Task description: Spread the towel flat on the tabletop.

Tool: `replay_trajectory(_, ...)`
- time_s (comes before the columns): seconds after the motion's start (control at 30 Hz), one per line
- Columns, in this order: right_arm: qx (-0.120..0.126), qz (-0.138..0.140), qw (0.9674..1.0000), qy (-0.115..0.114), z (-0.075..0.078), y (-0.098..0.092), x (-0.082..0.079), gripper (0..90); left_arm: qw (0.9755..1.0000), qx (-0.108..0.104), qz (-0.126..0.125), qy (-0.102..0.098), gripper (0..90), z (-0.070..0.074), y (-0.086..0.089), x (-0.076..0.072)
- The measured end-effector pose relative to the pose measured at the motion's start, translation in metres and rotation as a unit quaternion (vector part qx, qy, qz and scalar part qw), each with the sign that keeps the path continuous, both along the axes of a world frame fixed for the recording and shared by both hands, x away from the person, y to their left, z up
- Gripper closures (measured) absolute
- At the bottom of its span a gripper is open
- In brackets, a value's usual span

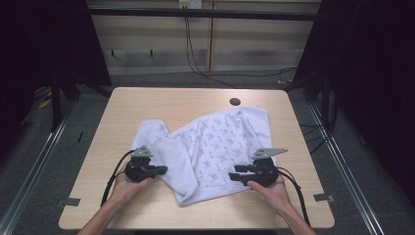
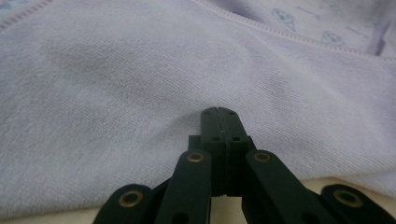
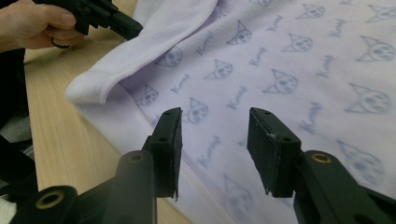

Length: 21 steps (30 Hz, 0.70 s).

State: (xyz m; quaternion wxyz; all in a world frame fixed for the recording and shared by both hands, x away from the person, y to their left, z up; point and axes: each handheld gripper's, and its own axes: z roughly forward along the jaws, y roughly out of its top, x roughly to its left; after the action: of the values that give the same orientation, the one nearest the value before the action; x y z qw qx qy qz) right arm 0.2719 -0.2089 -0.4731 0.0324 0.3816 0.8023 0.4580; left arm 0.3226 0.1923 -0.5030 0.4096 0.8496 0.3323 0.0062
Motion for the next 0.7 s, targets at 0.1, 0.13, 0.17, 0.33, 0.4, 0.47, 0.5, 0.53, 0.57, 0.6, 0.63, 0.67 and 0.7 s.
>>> replay_trajectory(0.1,-0.001,0.015,0.9999,0.001,-0.002,0.013,0.002,55.2,0.9998,-0.004,-0.013,0.012,90.0,0.0,-0.009,-0.018)
replay_trajectory(0.13,0.001,0.02,0.9998,0.004,-0.004,0.017,0.003,55.1,0.9996,-0.004,-0.025,0.012,90.0,0.001,-0.014,-0.025)
replay_trajectory(0.17,0.001,0.026,0.9997,0.005,-0.005,0.022,0.004,55.0,0.9994,0.0,-0.033,0.015,90.0,0.002,-0.02,-0.031)
replay_trajectory(0.33,-0.006,0.049,0.9988,0.002,-0.01,0.047,0.014,54.3,0.9972,-0.003,-0.068,0.03,90.0,0.003,-0.063,-0.06)
replay_trajectory(0.4,0.001,0.053,0.9986,-0.001,-0.01,0.054,0.02,54.7,0.9955,-0.01,-0.086,0.037,90.0,0.002,-0.076,-0.067)
replay_trajectory(0.47,0.004,0.054,0.9985,-0.003,-0.009,0.062,0.026,55.6,0.994,-0.021,-0.098,0.045,87.8,0.001,-0.084,-0.073)
replay_trajectory(0.5,0.005,0.055,0.9984,-0.006,-0.009,0.066,0.029,55.7,0.9925,-0.021,-0.11,0.05,83.6,0.003,-0.086,-0.073)
replay_trajectory(0.53,0.006,0.056,0.9984,-0.007,-0.01,0.069,0.033,56.2,0.9918,-0.027,-0.115,0.048,80.7,0.005,-0.086,-0.074)
replay_trajectory(0.57,0.011,0.057,0.9983,-0.004,-0.011,0.073,0.036,57.0,0.9919,-0.033,-0.114,0.045,80.2,0.008,-0.084,-0.073)
replay_trajectory(0.6,0.011,0.059,0.9982,-0.004,-0.014,0.077,0.04,57.0,0.9913,-0.048,-0.113,0.047,78.1,0.009,-0.079,-0.07)
replay_trajectory(0.63,0.009,0.059,0.9982,-0.001,-0.016,0.082,0.043,57.0,0.9917,-0.051,-0.11,0.043,75.4,0.012,-0.072,-0.066)
replay_trajectory(0.67,0.004,0.061,0.9981,0.0,-0.018,0.087,0.046,57.0,0.993,-0.053,-0.1,0.035,73.6,0.015,-0.063,-0.061)
replay_trajectory(0.7,-0.002,0.061,0.9981,-0.004,-0.019,0.091,0.049,56.9,0.9935,-0.062,-0.09,0.031,72.2,0.018,-0.053,-0.056)
